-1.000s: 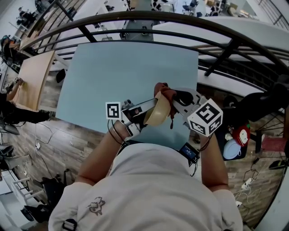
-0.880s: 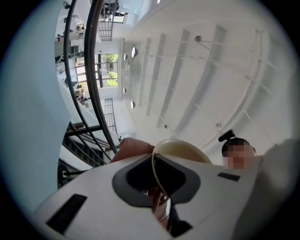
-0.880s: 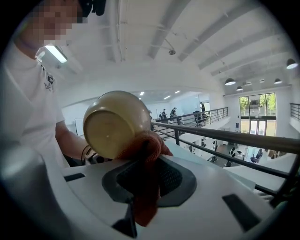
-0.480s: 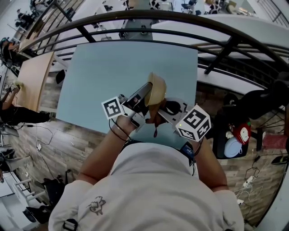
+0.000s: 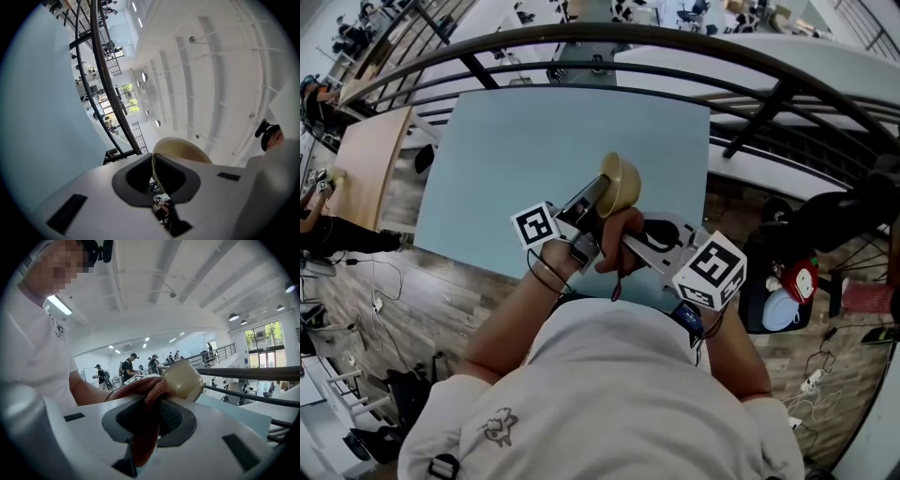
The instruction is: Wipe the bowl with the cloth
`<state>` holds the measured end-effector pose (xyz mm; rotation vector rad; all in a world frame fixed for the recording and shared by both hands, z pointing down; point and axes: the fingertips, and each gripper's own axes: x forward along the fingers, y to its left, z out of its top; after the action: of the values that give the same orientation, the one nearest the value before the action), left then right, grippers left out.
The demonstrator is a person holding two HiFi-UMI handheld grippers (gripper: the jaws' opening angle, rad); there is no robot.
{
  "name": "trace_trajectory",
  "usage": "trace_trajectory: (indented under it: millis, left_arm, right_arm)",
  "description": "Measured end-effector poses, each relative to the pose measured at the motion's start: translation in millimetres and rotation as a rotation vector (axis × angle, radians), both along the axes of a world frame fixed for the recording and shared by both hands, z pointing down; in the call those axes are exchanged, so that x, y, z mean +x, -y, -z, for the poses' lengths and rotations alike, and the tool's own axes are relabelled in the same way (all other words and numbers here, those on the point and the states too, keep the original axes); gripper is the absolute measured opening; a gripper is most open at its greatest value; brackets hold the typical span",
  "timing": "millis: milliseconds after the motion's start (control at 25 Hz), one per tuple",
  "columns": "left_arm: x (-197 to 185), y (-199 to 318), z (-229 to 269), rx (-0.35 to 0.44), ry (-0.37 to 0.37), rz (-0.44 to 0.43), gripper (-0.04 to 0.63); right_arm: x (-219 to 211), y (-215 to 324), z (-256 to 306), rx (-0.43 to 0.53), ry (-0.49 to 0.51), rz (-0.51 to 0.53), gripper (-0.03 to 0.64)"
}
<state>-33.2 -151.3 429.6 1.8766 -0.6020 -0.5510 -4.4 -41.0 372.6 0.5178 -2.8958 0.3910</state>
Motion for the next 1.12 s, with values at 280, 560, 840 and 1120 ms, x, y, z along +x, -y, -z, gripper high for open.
trace_trajectory:
  millis: [280, 560, 840, 1120]
  left_arm:
    - [20, -23, -9, -0.044, -0.058, -0.138, 0.023]
    - [53, -55, 11, 0.004, -0.184, -0.325, 0.023]
    - [48, -55, 46, 0.083, -0.299, -0.348, 0.025]
    - [35, -30, 50, 0.089, -0.271, -0.212, 0.031]
  right_arm:
    - [40, 31, 43, 0.132, 0.026, -0.147, 0.074]
    - [67, 72, 43, 0.135, 0.07, -0.287, 0.074]
    - [53, 78, 0, -0.01, 0.081, -0.285, 0.072]
    - [29, 55, -26, -0.042, 0.014, -0.217, 0.072]
